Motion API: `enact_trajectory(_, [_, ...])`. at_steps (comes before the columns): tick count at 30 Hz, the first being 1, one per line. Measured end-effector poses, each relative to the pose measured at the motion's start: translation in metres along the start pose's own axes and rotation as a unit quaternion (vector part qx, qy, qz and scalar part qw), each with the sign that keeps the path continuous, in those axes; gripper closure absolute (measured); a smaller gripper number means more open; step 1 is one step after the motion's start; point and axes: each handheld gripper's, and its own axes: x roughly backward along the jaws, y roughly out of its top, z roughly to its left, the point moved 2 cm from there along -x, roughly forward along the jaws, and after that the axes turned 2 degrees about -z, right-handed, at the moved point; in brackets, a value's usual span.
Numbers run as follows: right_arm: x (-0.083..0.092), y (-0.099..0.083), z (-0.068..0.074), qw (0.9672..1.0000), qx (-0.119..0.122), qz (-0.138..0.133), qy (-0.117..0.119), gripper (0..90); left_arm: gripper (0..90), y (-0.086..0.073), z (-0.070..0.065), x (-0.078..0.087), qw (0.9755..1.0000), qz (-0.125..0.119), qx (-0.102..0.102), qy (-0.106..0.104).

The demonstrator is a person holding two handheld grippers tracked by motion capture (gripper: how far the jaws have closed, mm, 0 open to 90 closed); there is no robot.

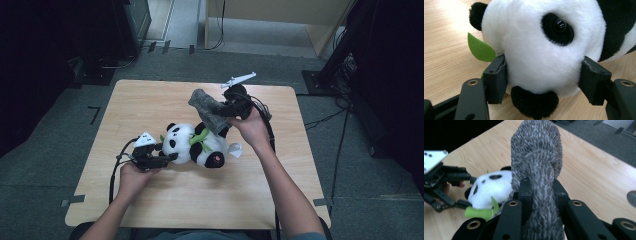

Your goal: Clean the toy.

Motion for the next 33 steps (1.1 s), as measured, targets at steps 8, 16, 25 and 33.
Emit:
enact_trajectory(8, [-0.012, -0.036, -0.008, 0.9995, -0.021, 0.025, -0.001, 75.1, 33.0, 0.000, 0.000, 0.000, 1.0000, 0.003, 0.003, 0.000])
enact_trajectory(16, [-0.001, -0.054, -0.017, 0.9993, -0.036, 0.006, -0.006, 74.3, 33.3, 0.000, -0.001, 0.000, 1.0000, 0.004, 0.002, 0.002])
enact_trajectory(25, [0.009, -0.075, -0.031, 0.9976, -0.068, -0.013, -0.007, 74.5, 33.3, 0.000, 0.000, 0.000, 1.0000, 0.002, 0.002, 0.001])
enact_trajectory(33, [0.012, -0.094, -0.045, 0.9953, -0.095, -0.012, -0.016, 74.7, 33.3, -0.001, 0.000, 0.000, 1.0000, 0.001, 0.002, -0.001])
